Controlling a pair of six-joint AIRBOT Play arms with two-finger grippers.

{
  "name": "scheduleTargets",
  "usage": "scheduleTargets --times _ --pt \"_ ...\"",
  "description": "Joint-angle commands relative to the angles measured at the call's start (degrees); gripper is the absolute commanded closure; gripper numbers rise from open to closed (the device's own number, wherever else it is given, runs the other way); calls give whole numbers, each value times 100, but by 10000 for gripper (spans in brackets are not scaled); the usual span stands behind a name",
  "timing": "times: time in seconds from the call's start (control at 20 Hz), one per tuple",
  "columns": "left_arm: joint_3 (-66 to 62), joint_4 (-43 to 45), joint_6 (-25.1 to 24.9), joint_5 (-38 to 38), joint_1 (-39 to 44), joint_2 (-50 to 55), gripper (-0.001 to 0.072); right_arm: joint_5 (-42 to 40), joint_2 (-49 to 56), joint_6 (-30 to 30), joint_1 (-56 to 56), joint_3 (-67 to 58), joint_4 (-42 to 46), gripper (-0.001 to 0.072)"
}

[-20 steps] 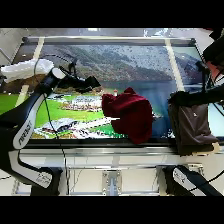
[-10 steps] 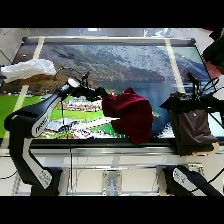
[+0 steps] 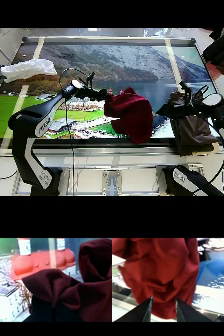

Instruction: Fold the shirts.

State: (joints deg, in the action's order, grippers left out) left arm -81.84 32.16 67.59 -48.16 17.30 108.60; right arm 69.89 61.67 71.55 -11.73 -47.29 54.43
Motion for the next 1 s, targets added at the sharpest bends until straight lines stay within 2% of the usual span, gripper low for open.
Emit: scheduleTargets --times 0.0,0.05,0.25,0.35,0.4,0.45,0.55,0.65,0.85,0.95 --pt "-9 -367 -247 85 22 0 697 -1156 422 -210 549 323 68 162" --pt "-9 -372 -247 85 22 0 697 -1482 623 -210 756 323 37 136" --pt "-9 -374 -247 83 4 0 697 -2802 1285 -205 1480 323 39 144" --pt "-9 -376 -247 83 4 -2 697 -3176 1432 -205 1650 323 39 207" --pt "-9 -376 -247 85 -2 -11 697 -3305 1443 -203 1676 321 37 378" --pt "-9 -376 -247 83 -28 -44 697 -3340 1425 -199 1672 286 33 707" --pt "-9 -352 -249 4 -162 -317 699 -2962 1272 -160 1569 37 61 704" --pt "-9 -317 -249 -179 -450 -883 699 -2127 848 -160 1482 -444 319 704" --pt "-7 131 -249 -592 -1176 -2743 699 -197 -503 -160 1451 -1954 581 704" --pt "-7 273 -251 -608 -1432 -3912 699 372 -1147 -155 1451 -2953 549 704"
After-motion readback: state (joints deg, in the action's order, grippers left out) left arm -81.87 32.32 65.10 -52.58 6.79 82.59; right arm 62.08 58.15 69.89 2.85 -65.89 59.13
